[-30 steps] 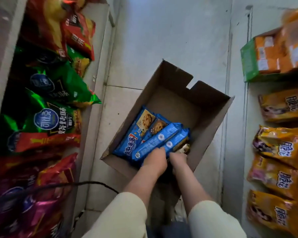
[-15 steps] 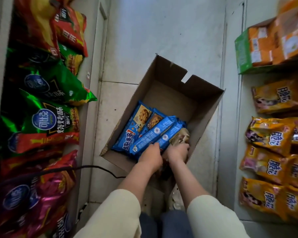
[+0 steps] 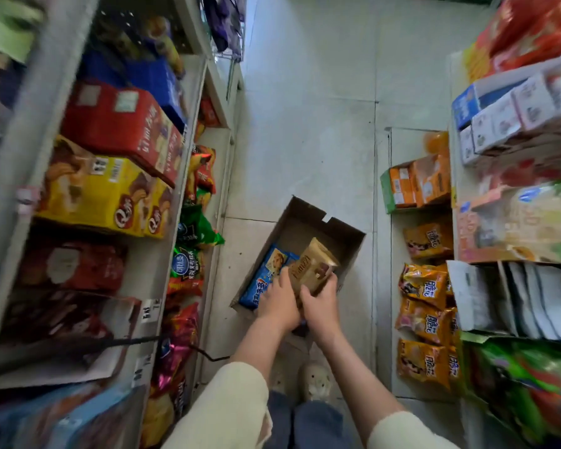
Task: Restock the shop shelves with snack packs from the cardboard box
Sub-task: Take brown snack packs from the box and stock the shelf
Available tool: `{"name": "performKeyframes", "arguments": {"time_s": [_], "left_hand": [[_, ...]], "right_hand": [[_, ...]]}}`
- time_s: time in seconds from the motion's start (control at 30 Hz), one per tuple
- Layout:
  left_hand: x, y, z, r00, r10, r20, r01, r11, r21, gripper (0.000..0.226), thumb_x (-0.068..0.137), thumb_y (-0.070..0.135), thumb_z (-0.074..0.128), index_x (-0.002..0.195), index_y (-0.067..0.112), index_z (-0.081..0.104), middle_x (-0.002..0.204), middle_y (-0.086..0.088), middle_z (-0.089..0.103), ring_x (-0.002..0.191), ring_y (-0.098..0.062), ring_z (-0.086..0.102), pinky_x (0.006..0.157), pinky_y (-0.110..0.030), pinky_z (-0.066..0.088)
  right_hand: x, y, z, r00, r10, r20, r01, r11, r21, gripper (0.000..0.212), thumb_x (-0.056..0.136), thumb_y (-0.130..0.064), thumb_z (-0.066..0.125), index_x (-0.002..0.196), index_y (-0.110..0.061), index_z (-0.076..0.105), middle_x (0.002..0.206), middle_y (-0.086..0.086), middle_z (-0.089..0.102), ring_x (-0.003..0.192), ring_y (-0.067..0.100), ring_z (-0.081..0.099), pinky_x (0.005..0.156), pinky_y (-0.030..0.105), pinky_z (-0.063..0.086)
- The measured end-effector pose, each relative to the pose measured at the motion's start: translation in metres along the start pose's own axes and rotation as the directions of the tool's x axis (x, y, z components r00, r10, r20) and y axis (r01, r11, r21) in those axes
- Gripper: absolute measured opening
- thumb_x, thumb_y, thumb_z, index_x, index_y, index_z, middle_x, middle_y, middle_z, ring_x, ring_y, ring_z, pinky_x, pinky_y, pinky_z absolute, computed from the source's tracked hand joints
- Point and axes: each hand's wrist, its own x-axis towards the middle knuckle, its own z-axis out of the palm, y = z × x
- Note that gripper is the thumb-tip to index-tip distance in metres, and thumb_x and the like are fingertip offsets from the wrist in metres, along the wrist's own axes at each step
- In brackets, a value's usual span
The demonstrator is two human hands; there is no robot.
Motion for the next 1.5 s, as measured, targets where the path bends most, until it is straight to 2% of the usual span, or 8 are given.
{"name": "performKeyframes", "arguments": {"time_s": [0.4,0.47,0.6,0.77,0.97,1.13,1.27,1.5], "left_hand": [[-0.239,0.028,-0.109,0.973,0.004,-0.230,0.001,1.000,0.024,0.070,0.076,0.031,0.071,0.132,0.010,0.035,0.129,-0.013,0.050,0.120,-0.032,0.049,0.096,-0.042,0.045],[-0.273,0.023,-0.117,0.960,0.020,-0.281,-0.014,1.000,0.022,0.061,0.075,0.027,0.069,0.125,0.009,0.039,0.123,-0.013,0.052,0.116,-0.032,0.052,0.093,-0.039,0.045],[-0.336,0.002,-0.122,0.936,0.003,-0.353,0.002,1.000,0.012,0.061,0.075,0.031,0.069,0.124,0.011,0.040,0.124,-0.010,0.051,0.116,-0.030,0.051,0.089,-0.037,0.045],[-0.408,-0.034,-0.109,0.909,-0.032,-0.416,0.049,0.998,0.030,0.067,0.076,0.036,0.068,0.132,0.014,0.036,0.130,-0.010,0.049,0.118,-0.031,0.051,0.092,-0.039,0.044],[-0.489,-0.095,-0.054,0.819,-0.157,-0.552,0.115,0.987,-0.112,0.080,0.077,0.044,0.068,0.140,0.013,0.031,0.141,-0.011,0.041,0.128,-0.028,0.042,0.104,-0.040,0.040],[-0.569,-0.156,-0.008,0.764,-0.263,-0.590,0.163,0.962,-0.218,0.071,0.077,0.046,0.065,0.133,0.015,0.035,0.130,-0.010,0.050,0.117,-0.029,0.052,0.095,-0.039,0.046],[-0.639,-0.200,0.039,0.725,-0.319,-0.610,0.220,0.947,-0.234,0.079,0.078,0.050,0.065,0.142,0.018,0.031,0.136,-0.009,0.048,0.120,-0.029,0.050,0.095,-0.035,0.045],[-0.722,-0.254,0.105,0.638,-0.440,-0.631,0.352,0.896,-0.269,0.079,0.079,0.060,0.060,0.139,0.016,0.032,0.135,-0.008,0.047,0.118,-0.028,0.052,0.092,-0.038,0.048]], "right_hand": [[-0.176,-0.156,-0.078,0.917,-0.102,0.385,0.047,0.987,0.151,0.019,0.085,0.000,0.065,0.104,-0.002,0.064,0.089,0.009,0.071,0.076,0.016,0.069,0.065,0.025,0.057],[-0.196,-0.168,-0.086,0.879,-0.066,0.472,0.018,0.994,0.106,0.016,0.085,-0.004,0.067,0.101,-0.006,0.064,0.080,0.005,0.071,0.066,0.014,0.068,0.057,0.025,0.056],[-0.233,-0.187,-0.092,0.755,0.019,0.655,0.006,0.999,-0.035,0.025,0.085,-0.014,0.068,0.107,-0.004,0.062,0.091,0.013,0.067,0.082,0.027,0.064,0.084,0.045,0.052],[-0.276,-0.197,-0.077,0.623,0.129,0.772,0.115,0.961,-0.253,0.005,0.092,-0.006,0.056,0.087,-0.005,0.055,0.073,0.010,0.059,0.063,0.021,0.063,0.062,0.037,0.054],[-0.369,-0.170,-0.034,0.515,0.193,0.835,0.331,0.854,-0.401,0.026,0.092,-0.023,0.060,0.110,-0.004,0.057,0.081,0.010,0.062,0.069,0.021,0.062,0.060,0.032,0.059],[-0.453,-0.116,-0.004,0.422,0.182,0.888,0.373,0.858,-0.353,0.021,0.094,-0.021,0.057,0.101,-0.003,0.063,0.074,0.008,0.060,0.057,0.014,0.057,0.054,0.028,0.056],[-0.517,-0.058,0.009,0.358,0.201,0.912,0.427,0.833,-0.352,0.024,0.092,-0.026,0.061,0.103,-0.005,0.063,0.088,0.013,0.066,0.068,0.018,0.065,0.060,0.027,0.055],[-0.612,0.013,0.016,0.282,0.223,0.933,0.489,0.804,-0.339,0.022,0.096,-0.018,0.054,0.104,0.001,0.061,0.071,0.006,0.064,0.049,0.007,0.060,0.047,0.018,0.050]]}}
